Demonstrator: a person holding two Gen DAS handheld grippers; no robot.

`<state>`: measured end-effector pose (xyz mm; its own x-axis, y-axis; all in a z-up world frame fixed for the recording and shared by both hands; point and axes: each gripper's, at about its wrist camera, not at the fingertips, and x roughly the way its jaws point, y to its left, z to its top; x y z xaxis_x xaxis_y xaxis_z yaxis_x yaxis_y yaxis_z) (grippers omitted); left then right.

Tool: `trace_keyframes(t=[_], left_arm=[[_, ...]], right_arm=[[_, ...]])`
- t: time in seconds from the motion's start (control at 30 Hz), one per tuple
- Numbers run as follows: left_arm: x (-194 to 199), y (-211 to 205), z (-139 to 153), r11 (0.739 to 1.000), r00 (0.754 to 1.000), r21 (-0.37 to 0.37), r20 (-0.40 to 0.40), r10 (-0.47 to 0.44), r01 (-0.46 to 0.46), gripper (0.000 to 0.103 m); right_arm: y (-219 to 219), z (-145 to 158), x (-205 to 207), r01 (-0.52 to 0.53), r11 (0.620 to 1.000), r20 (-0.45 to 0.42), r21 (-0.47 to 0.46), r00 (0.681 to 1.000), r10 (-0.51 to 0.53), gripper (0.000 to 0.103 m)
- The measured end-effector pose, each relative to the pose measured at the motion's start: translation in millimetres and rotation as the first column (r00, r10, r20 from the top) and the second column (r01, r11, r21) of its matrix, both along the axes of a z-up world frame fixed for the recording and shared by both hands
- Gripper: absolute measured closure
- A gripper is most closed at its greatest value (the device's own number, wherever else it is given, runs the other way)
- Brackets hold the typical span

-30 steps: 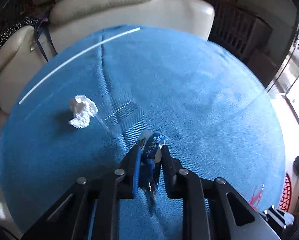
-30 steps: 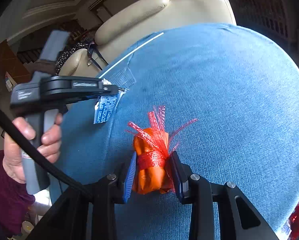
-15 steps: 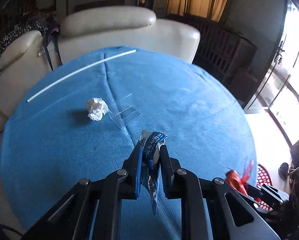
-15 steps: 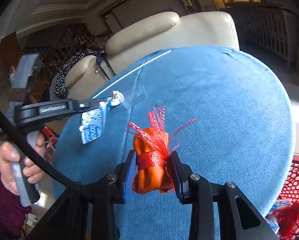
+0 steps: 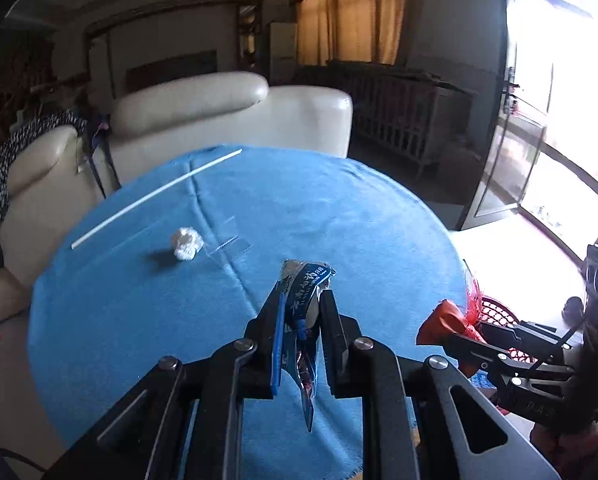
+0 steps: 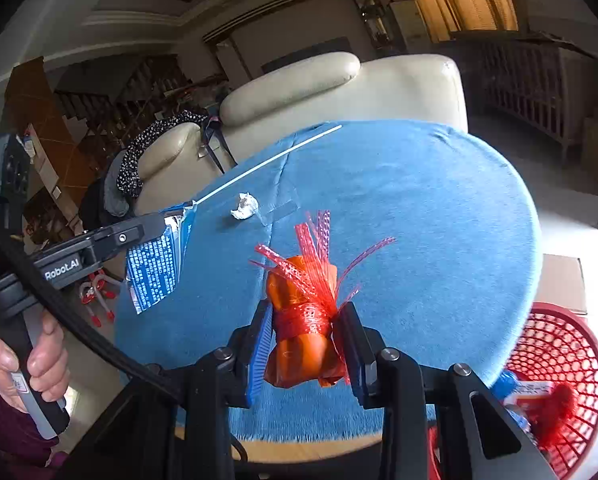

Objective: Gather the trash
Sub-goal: 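Carry both items over the red basket and open both tools to drop them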

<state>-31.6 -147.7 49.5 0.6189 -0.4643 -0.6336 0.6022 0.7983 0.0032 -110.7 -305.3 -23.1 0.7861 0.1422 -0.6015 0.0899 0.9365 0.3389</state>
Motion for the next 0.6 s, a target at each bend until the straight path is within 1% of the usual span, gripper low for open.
trace_keyframes(t=[0.1, 0.17, 0.3, 0.6], left_arm=[[-13.9, -4.8, 3.6, 0.999, 0.999, -0.009, 0.029, -0.033, 0.033, 0.085], [-21.4, -8.9, 4.0, 0.998, 0.998, -0.015, 0.028, -0.055, 0.055, 0.085], [-35.8, -19.9, -2.4, 0.996, 0.995, 0.004, 0.03, -0.092, 0.092, 0.085], [-55.7, -39.8, -11.6, 0.987, 0.987, 0.025, 0.031, -0.158, 0.157, 0.085]], right_arm=[[0.3, 8.8, -16.3, 0.018, 1.0, 0.015, -0.025, 1.0, -0.018, 0.067], [-0.9, 14.4, -26.8, 0.031, 0.999, 0.028, -0.037, 0.999, -0.03, 0.067], [-9.3, 23.0, -46.9, 0.063, 0.998, 0.059, -0.032, 0.996, -0.061, 0.067], [-26.7, 22.8, -68.9, 0.11, 0.994, 0.053, -0.016, 0.993, -0.109, 0.067]])
